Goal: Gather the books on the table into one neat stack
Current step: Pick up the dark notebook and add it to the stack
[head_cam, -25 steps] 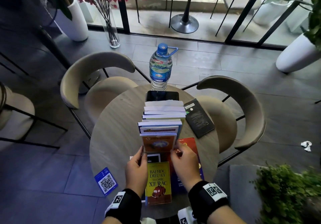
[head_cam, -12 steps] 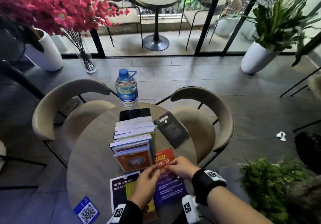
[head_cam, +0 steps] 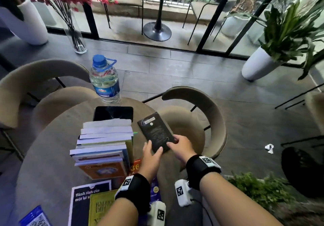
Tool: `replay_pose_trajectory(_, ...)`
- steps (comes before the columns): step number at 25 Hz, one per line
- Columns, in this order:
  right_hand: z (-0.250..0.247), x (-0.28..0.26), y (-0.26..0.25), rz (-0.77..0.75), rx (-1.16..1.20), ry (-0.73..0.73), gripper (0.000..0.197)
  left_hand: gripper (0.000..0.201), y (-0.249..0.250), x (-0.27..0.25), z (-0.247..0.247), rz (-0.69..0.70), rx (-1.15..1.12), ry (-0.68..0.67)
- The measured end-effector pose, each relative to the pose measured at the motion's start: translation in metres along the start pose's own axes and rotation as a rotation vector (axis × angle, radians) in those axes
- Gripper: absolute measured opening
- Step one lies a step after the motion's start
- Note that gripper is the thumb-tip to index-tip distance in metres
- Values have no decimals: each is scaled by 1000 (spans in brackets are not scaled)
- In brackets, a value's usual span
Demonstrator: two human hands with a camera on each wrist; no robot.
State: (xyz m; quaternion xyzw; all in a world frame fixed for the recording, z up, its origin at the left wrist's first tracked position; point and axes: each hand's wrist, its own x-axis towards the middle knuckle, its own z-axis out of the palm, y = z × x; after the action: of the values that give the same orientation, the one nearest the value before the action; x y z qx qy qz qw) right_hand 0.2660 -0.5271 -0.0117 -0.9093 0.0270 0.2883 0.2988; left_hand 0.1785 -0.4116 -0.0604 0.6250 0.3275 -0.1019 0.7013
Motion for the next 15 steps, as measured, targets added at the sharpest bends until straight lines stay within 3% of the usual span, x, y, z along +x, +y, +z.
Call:
replay_pose_trajectory(2, 1, 15, -1, -17, 0, 26, 22, 77, -5, 21, 4, -39, 6, 93)
replay_pose_trajectory(4, 4, 27, -3, 9, 2, 70, 36, 90, -20, 43, 8, -65, -58, 139)
replay_pose_trajectory(6, 6, 37, -3, 3, -27, 70, 39, 88, -77, 84, 12, -77, -120, 143)
replay_pose_trajectory(8, 11, 50, 0, -3, -36, 42, 27, 83, -104, 104, 15, -83, -183, 169)
replay_pose_trajectory(10, 17, 61, 4, 5, -40, 21, 27, 79, -81, 91, 18, -83, -236, 194)
replay_pose_trajectory(12, 23, 70, 7, 30, -44, 10, 33, 64, -41, 70, 19, -49, -263, 218)
replay_pose_trajectory(15, 24, 76, 15, 47, -41, -2, 33, 56, -28, 68, 18, -58, -287, 248)
